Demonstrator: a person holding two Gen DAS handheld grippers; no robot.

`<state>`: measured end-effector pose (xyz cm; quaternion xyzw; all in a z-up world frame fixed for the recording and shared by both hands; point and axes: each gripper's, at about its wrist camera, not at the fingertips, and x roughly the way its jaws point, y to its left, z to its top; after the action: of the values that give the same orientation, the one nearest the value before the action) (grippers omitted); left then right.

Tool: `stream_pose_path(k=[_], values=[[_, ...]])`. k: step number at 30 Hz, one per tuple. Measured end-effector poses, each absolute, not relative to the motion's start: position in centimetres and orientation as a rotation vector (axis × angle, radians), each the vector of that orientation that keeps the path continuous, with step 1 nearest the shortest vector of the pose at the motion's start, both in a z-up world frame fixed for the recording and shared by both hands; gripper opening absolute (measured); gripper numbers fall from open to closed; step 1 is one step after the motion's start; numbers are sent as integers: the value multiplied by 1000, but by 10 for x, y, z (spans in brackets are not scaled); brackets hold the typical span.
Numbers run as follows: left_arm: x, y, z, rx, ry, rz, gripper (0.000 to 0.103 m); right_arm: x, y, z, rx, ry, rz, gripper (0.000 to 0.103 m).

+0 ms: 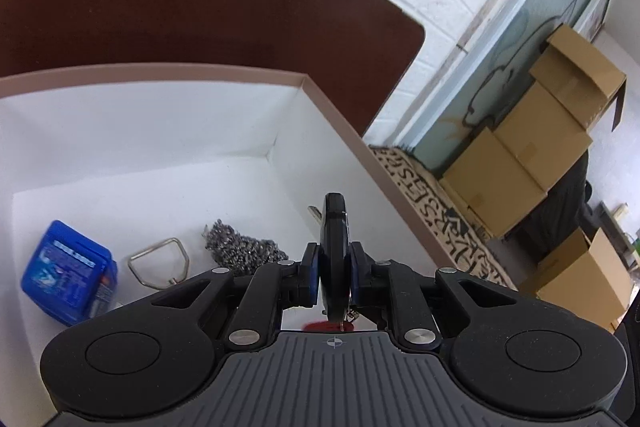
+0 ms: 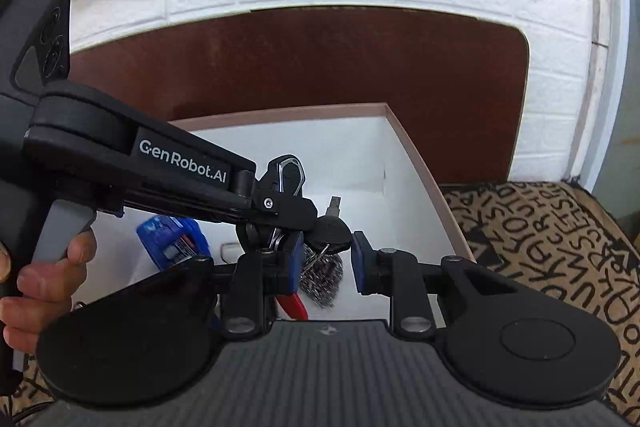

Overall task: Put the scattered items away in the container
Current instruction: 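Open the left tool to drop the keys into the box, then withdraw the open left tool from the cardboard box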

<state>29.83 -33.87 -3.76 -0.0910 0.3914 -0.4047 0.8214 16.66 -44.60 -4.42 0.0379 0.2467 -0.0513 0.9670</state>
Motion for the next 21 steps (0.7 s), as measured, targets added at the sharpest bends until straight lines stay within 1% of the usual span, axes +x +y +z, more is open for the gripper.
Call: stream_pose_path(k=[1,2,4,5,6,7,8,10,12,13,14,15,16,17,19,21], values=[[299,-341,-40,-192,839,-860,15,167,-447,-46,79,502,-106,29],[299,-342,-41,-190,841,-862,28,167,-448,-47,81,503,-109,29],[298,-346,-41,-180,833,-858,36,167,-450,-49,82,503,-118,29],[297,-347,-38,-175,818,-858,48,166,-450,-49,82,499,-120,27],[296,-347,-35,-173,801,-862,59,165,-449,-49,79,492,-125,27],[294,-345,-32,-175,780,-861,82,164,-449,-48,71,485,-132,27],[290,-343,-28,-177,752,-850,95,163,-448,-47,63,477,-141,29],[285,-338,-21,-170,702,-832,98,159,-446,-44,58,465,-143,31],[281,-335,-14,-150,695,-841,101,154,-444,-41,59,452,-145,42],[278,-333,-12,-145,697,-841,103,151,-444,-40,60,444,-153,57],[275,-331,-10,-144,698,-833,103,148,-444,-38,59,433,-162,71],[272,-328,-8,-143,696,-820,103,143,-442,-37,57,422,-167,77],[269,-325,-6,-137,696,-806,103,140,-442,-36,58,415,-168,86],[265,-322,-5,-128,695,-789,103,136,-440,-34,62,413,-167,91],[256,-314,-3,-114,687,-752,103,130,-437,-32,72,416,-168,98],[247,-306,-1,-113,676,-723,103,123,-433,-31,78,418,-161,100]])
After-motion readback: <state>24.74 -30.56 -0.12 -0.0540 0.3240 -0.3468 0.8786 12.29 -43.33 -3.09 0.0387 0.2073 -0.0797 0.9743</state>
